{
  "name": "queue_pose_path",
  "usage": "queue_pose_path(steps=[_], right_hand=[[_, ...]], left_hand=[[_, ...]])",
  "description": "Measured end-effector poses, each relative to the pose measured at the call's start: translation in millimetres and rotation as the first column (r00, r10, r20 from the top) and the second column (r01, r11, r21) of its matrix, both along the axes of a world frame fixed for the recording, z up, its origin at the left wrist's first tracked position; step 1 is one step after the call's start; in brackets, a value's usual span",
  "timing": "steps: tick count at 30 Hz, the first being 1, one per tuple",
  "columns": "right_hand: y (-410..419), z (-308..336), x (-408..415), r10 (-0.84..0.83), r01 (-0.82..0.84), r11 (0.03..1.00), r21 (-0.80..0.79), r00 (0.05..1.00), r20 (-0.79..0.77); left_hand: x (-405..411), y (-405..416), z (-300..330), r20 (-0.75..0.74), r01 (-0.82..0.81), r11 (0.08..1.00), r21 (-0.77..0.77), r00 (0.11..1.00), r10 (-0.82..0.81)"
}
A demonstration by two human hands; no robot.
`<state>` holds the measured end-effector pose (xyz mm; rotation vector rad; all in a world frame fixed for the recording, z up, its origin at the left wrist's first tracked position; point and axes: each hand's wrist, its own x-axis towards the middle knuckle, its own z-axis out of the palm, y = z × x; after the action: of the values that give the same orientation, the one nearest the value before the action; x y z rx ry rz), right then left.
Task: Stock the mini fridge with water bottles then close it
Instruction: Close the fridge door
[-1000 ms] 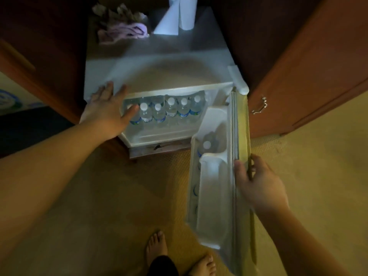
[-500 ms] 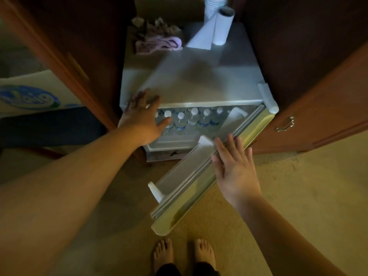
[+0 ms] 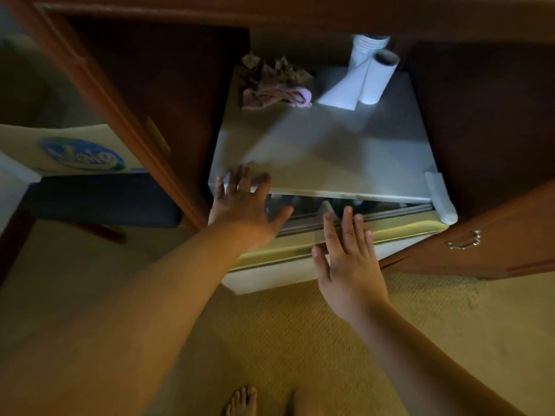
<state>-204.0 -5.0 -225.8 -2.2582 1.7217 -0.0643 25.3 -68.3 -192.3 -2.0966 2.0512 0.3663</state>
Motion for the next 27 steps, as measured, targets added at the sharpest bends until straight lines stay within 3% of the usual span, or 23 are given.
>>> queue_pose_path(steps=[18, 27], right_hand=[[-44, -5, 24, -0.065, 0.065, 0.998, -0.015, 0.997, -0.033], [-49, 8, 23, -0.025, 0.036, 0.991, 0.129, 0.996, -0.082]], left_hand=[[-13, -1, -10, -0.056, -0.09, 0.994, -0.056, 0.995, 0.087], [-14, 4, -9, -0.043, -0.106, 0.994, -0.034, 0.994, 0.104]])
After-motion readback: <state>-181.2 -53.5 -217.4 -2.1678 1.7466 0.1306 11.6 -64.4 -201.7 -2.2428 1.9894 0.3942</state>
